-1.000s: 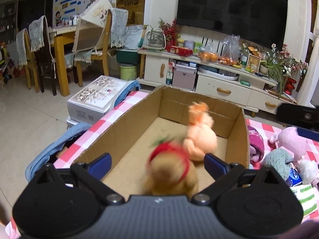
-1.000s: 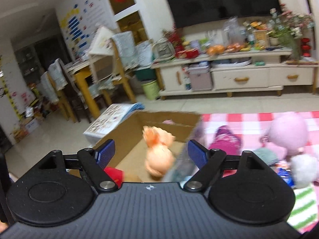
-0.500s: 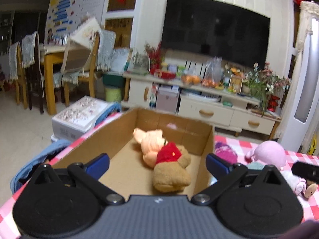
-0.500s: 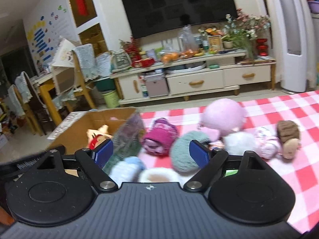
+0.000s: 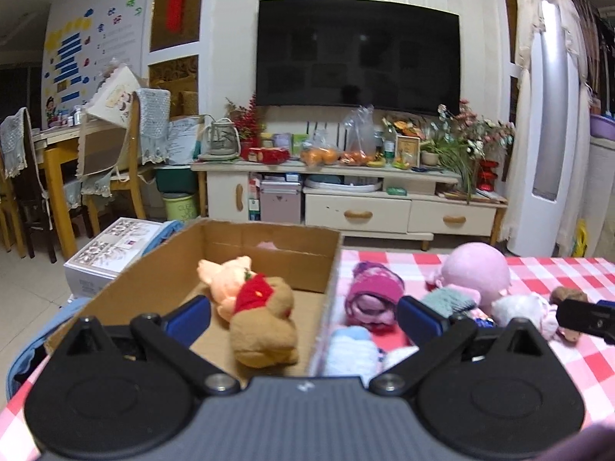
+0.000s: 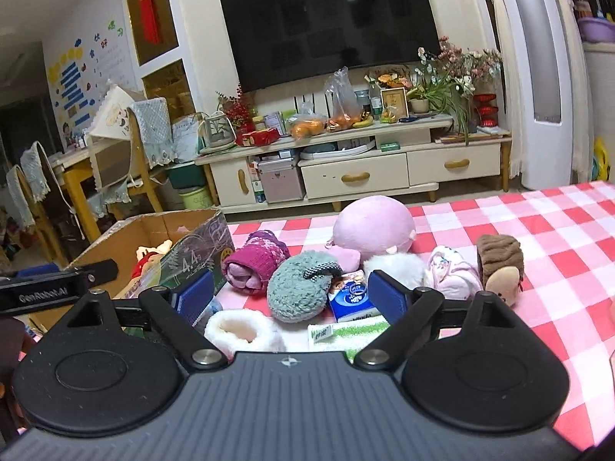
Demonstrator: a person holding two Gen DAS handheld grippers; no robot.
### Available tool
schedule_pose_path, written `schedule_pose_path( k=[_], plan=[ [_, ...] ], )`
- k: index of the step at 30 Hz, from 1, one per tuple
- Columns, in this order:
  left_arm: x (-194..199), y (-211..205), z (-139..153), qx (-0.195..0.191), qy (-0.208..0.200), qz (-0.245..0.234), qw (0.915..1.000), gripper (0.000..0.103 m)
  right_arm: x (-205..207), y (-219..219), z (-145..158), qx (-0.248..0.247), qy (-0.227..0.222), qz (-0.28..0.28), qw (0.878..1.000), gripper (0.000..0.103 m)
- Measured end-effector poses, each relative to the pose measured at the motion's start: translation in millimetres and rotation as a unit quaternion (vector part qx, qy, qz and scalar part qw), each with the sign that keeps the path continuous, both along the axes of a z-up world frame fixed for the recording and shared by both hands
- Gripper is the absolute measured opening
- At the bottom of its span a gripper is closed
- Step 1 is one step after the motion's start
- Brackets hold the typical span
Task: Organize soft objects
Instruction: 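Withdraw both open tools from the box back over the table, then grasp the green-and-white striped sponge cloth with the left tool and lift it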
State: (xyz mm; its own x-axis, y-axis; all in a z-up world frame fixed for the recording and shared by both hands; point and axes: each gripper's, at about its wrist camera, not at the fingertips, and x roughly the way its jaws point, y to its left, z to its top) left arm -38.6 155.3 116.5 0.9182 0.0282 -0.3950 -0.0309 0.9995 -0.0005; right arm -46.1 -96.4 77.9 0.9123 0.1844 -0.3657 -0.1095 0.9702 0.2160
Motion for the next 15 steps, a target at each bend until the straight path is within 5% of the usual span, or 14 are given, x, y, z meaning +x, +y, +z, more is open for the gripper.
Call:
schedule_pose_path(
  k=[15],
  plan=[
    [0, -28, 1, -0.020, 0.014, -0.001, 0.9997, 0.102, -14, -17, -13, -0.004, 0.012, -0.040, 0.999, 0.103]
  ],
)
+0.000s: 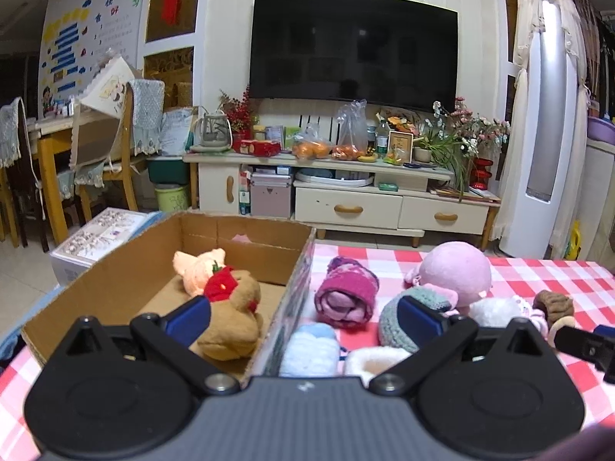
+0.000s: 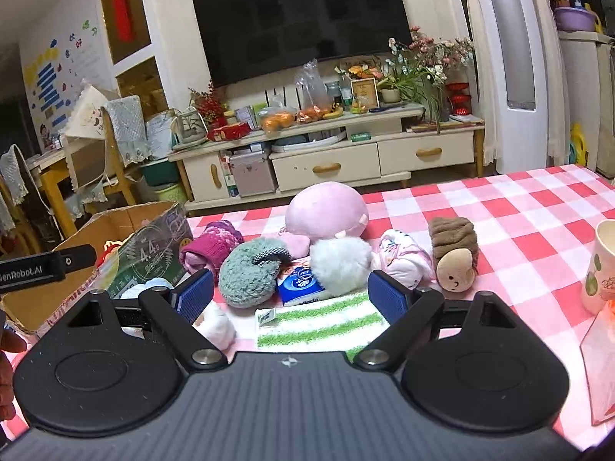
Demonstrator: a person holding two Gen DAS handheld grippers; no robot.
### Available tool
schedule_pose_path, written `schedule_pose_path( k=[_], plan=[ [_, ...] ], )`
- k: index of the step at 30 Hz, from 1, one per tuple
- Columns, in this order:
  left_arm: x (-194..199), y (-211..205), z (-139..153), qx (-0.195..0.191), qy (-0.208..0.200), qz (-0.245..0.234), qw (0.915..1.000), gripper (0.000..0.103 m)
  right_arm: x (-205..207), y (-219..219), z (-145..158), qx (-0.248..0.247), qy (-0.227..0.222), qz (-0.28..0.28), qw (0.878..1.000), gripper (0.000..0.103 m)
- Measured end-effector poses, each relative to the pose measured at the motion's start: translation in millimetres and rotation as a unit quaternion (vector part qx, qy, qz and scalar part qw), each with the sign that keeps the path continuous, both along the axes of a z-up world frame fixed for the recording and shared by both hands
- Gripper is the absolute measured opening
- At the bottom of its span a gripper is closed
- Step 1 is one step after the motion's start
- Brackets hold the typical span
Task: Organize soft objects
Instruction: 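Grasp the green-and-white striped sponge cloth with the left tool and lift it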
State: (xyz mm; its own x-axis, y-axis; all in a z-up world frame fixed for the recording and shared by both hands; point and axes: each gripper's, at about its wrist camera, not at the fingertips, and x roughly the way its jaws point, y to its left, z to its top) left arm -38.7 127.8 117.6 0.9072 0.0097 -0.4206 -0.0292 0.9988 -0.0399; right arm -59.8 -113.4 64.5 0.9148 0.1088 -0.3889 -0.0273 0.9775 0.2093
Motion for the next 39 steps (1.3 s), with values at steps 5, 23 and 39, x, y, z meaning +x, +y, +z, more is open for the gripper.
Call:
schedule_pose_path(
  k=[5, 23, 39],
  plan=[
    [1, -6, -1, -0.010, 0.004, -0.011, 0.9999, 0.102, -4, 0, -3, -0.023, -0.010, 0.001, 1.000, 0.103],
    [5, -71, -22, 0.014, 0.061, -0.116, 0.9913, 0.102, 28, -82, -30, 0.021, 0.052, -0.119, 0.991, 0.103],
    [21, -142, -68, 0.031, 0.132, -0.190, 0.9725, 0.102, 52, -106, -44, 0.140, 0.095, -0.023, 0.985, 0.103]
  ],
)
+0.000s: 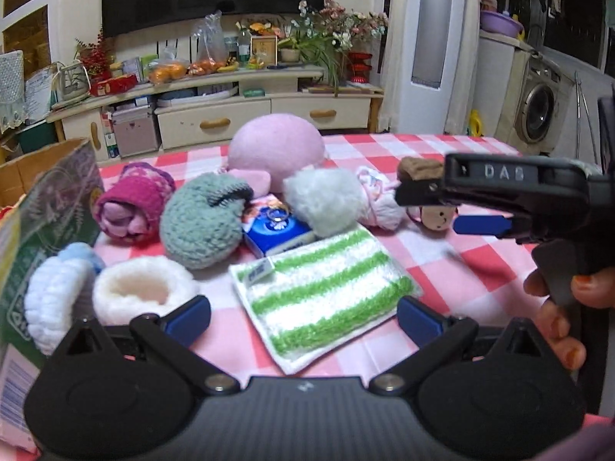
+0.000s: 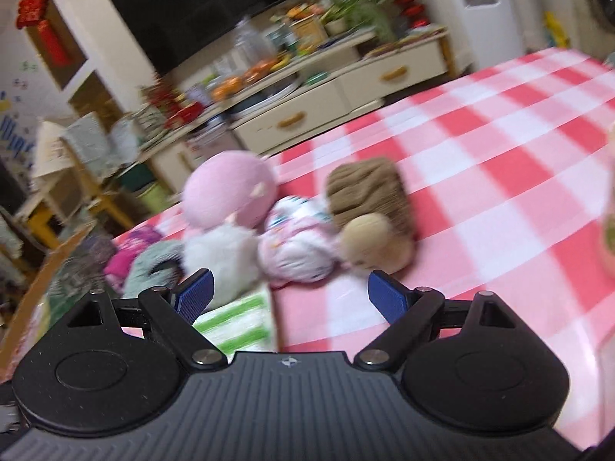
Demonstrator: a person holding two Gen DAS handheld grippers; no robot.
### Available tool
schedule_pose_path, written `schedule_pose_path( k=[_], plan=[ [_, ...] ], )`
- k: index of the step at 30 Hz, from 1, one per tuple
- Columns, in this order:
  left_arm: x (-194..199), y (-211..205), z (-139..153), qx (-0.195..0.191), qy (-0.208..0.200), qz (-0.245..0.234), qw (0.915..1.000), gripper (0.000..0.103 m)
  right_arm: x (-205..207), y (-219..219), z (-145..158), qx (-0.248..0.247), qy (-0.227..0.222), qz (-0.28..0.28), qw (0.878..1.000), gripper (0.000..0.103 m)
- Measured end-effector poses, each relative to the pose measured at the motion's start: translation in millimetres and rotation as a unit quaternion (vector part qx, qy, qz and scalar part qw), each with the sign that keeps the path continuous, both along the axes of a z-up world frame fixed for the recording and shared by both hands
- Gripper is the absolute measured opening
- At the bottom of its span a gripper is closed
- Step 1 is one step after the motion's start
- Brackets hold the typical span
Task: Organize soft objects
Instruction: 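Grasp the green-and-white striped sponge cloth with the left tool and lift it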
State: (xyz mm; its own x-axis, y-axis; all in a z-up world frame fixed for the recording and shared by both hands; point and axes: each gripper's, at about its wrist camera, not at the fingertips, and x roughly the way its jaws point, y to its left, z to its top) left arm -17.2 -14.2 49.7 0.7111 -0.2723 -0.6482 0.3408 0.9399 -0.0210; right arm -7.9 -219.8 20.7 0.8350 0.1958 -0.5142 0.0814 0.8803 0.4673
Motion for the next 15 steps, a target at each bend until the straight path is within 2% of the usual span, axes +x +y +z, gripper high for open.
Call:
schedule_pose_path(
  k=[4, 8, 12, 15],
  plan=[
    [9, -4, -11, -0.012, 0.021, 0.010, 0.9996, 0.102, 5, 2, 0, 0.009, -0.004, 0.027, 1.000, 0.103],
    [18, 0, -17, -0.026, 0.039, 0.026, 0.9986, 0.102, 10, 3, -4, 0.048, 0.001, 0.065, 0.997, 0.103],
    [25, 0, -21, -0.035, 0.048, 0.024, 0.9979, 0.102, 18, 4, -11, 0.112, 0.018, 0.103, 0.988, 0.103],
    [28, -1, -25, -0.035, 0.055, 0.025, 0.9976, 0.102, 28, 9, -17, 0.127, 0.037, 0.122, 0.984, 0.103]
  ],
)
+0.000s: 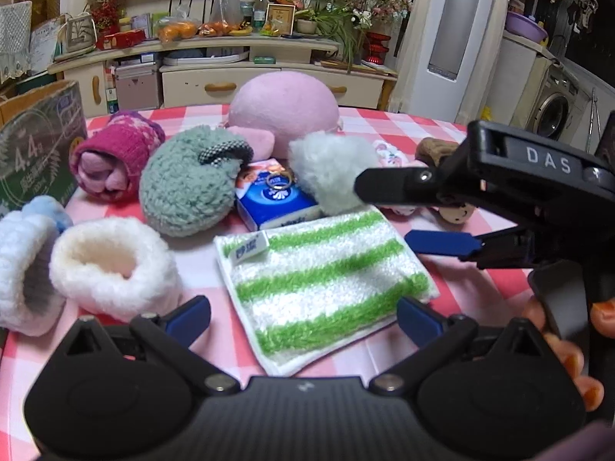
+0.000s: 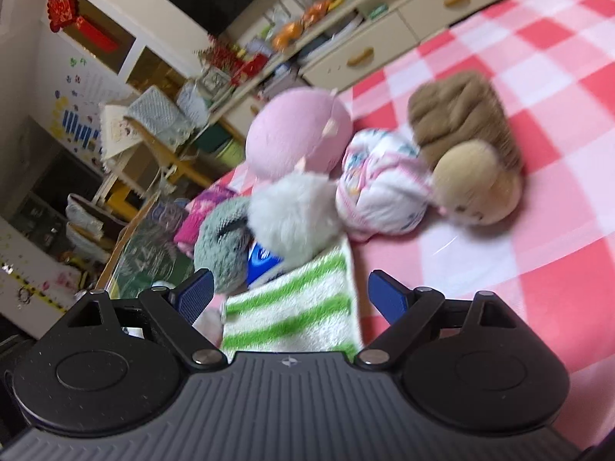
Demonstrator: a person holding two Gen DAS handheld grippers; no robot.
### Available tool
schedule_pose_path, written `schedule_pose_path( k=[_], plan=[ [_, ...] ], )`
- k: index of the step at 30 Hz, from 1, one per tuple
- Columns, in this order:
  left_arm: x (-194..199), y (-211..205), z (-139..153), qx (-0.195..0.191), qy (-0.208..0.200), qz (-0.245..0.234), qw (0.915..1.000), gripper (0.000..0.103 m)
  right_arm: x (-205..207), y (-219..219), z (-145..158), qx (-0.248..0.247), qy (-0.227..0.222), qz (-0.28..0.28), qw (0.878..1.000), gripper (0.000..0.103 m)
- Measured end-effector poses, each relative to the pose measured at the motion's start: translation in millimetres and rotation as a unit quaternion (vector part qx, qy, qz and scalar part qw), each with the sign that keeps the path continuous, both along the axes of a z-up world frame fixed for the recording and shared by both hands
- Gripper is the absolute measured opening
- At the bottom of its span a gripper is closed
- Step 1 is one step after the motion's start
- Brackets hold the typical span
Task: Organize soft objects
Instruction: 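Grasp the green-and-white striped sponge cloth with the left tool and lift it, then grasp the brown-and-beige hedgehog plush with the right tool while the left tool holds the sponge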
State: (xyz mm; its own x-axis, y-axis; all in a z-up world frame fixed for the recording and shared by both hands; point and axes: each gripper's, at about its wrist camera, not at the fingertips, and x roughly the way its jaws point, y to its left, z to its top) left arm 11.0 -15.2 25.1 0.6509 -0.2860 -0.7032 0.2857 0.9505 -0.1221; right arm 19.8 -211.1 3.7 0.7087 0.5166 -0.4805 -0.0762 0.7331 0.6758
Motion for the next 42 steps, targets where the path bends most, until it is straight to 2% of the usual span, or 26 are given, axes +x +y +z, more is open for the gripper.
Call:
schedule_pose_path(
  k=[6, 13, 18, 23, 26, 32, 34, 39, 42],
  plan=[
    [2, -1, -4, 0.007, 0.004, -0.002, 1.0000, 0.102, 6, 2, -10, 0.056, 0.027, 0.036, 0.997, 0.103],
    [1, 4, -3, 0.004, 0.002, 0.005, 1.0000, 0.102, 0, -11, -9, 0.149, 0.026, 0.057, 0.987, 0.103],
    [-10, -1, 0, 0.038, -0.021, -0.017, 0.9989, 0.102, -1, -17, -11, 0.235, 0.021, 0.059, 0.970, 0.103],
    [-19, -4, 0, 0.090, -0.048, -0.027, 0.9944, 0.102, -2, -2, -2, 0.225, 0.008, 0.086, 0.970, 0.103],
    [-21, -6, 0, 0.136, -0.071, -0.025, 0.9879, 0.102, -1, 5, 2, 0.224, 0.007, 0.099, 0.970, 0.103],
    [-28, -15, 5, 0.224, -0.149, -0.022, 0.9628, 0.102, 2, 15, 4, 0.221, 0.011, 0.100, 0.970, 0.103],
    [-29, -19, 6, 0.239, -0.165, -0.027, 0.9564, 0.102, 4, 17, 3, 0.214, 0.015, 0.092, 0.972, 0.103],
    [-29, -27, 4, 0.267, -0.178, -0.033, 0.9464, 0.102, -5, 4, -4, 0.213, 0.022, 0.086, 0.973, 0.103],
    [-30, -29, 1, 0.278, -0.179, -0.028, 0.9432, 0.102, -9, 1, -2, 0.216, 0.023, 0.091, 0.972, 0.103]
  ],
)
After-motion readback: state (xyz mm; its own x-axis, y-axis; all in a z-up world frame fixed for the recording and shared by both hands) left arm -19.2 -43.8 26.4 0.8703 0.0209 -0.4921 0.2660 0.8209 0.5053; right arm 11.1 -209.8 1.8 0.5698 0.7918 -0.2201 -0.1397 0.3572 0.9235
